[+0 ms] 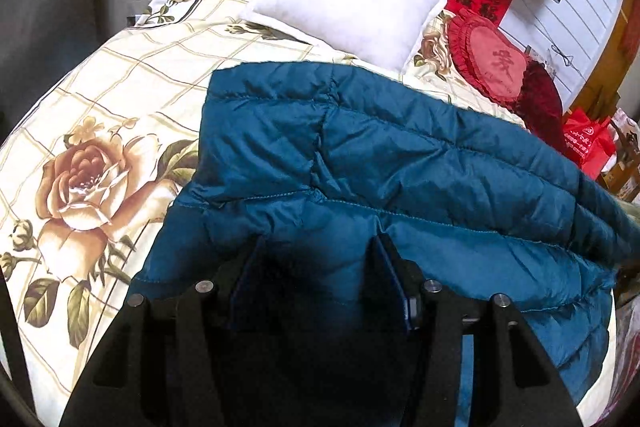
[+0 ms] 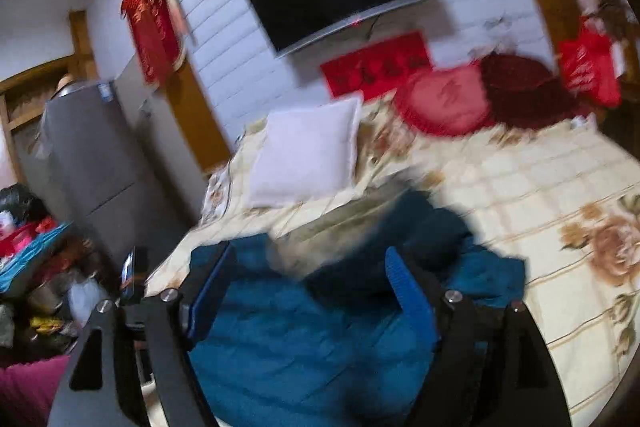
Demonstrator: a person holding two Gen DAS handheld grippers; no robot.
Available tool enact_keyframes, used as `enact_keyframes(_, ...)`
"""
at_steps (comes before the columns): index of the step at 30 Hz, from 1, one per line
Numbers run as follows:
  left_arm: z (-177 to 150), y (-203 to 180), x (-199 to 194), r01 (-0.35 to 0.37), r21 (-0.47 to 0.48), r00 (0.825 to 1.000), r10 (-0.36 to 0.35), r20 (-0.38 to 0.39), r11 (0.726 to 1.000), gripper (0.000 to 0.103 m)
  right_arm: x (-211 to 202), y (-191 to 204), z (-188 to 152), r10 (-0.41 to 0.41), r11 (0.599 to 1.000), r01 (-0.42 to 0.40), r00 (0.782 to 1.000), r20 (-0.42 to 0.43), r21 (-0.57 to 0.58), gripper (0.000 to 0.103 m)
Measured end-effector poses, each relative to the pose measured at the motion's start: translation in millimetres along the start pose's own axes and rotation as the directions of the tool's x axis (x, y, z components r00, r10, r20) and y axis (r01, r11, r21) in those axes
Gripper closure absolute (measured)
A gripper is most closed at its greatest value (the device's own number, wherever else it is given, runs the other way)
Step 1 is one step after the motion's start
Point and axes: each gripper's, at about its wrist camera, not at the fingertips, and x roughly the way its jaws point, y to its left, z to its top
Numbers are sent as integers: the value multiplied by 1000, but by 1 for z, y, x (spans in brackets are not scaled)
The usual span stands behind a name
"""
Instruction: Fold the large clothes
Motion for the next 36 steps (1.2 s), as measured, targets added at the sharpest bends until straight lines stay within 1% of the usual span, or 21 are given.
enact_keyframes(1,1,0,1,-4,-6,1000,4,3,1000,65,15,6,-2,-57,997,54,997,-59,-51,23)
enact_keyframes(2,3,1,3,-8,-14,1000,8,5,1000,65,34,12,-5,-96,990,83,989,-115,-110,23)
enact_keyframes(3,5,1,5,-13,-19,1000,13,8,1000,65,52,16,-7,-118,983,94,980,-159,-156,23)
enact_keyframes(4,6,1,7,-19,-22,1000,19,10,1000,65,64,16,-8,-142,977,108,973,-184,-183,25)
enact_keyframes(5,7,0,9,-28,-21,1000,28,13,999,65,89,15,-6,-214,959,162,952,-221,-233,26)
enact_keyframes(6,8,0,11,-34,-18,999,34,15,999,65,107,12,-4,-280,940,216,931,-234,-264,30)
enact_keyframes(7,9,-1,14,-43,-11,999,43,19,999,65,122,6,-1,-324,928,259,916,-236,-269,32)
enact_keyframes(8,10,-2,16,-52,-3,998,52,23,999,65,134,0,0,-336,927,274,909,-245,-256,32)
enact_keyframes(9,10,-2,18,-58,2,998,58,26,998,65,153,-10,1,-338,933,282,900,-275,-224,32)
enact_keyframes(10,10,-3,21,-64,9,997,64,30,998,65,163,-15,1,-342,933,290,896,-281,-211,32)
enact_keyframes(14,12,-5,32,-85,22,995,84,46,996,63,197,-23,-5,-378,921,324,881,-285,-218,31)
enact_keyframes(17,13,-9,36,-107,40,993,105,53,994,62,207,-32,-5,-363,930,327,884,-294,-166,30)
enact_keyframes(21,10,-10,34,-114,55,992,111,61,992,62,196,-26,-5,-380,923,340,878,-292,-179,30)
enact_keyframes(23,7,-7,29,-112,49,992,109,64,993,62,174,-16,-4,-362,931,330,894,-264,-157,30)
enact_keyframes(24,7,-6,27,-113,45,992,110,65,993,62,160,-7,-1,-308,950,287,920,-243,-121,30)
enact_keyframes(26,5,-5,21,-117,41,991,114,68,992,62,142,9,1,-233,972,218,947,-221,-90,30)
enact_keyframes(27,5,-6,19,-119,43,991,116,69,992,62,138,19,2,-203,978,187,954,-221,-93,29)
enact_keyframes(29,4,-7,17,-126,50,990,122,70,991,62,143,43,2,-172,981,143,954,-247,-134,29)
enact_keyframes(32,3,-10,17,-139,69,988,134,71,988,62,167,80,0,-151,973,92,948,-279,-214,29)
enact_keyframes(35,2,-10,19,-144,86,988,138,71,986,62,195,101,-6,-161,962,85,944,-286,-261,29)
enact_keyframes(36,3,-10,20,-143,88,988,137,71,986,62,212,104,-11,-185,958,102,933,-310,-267,29)
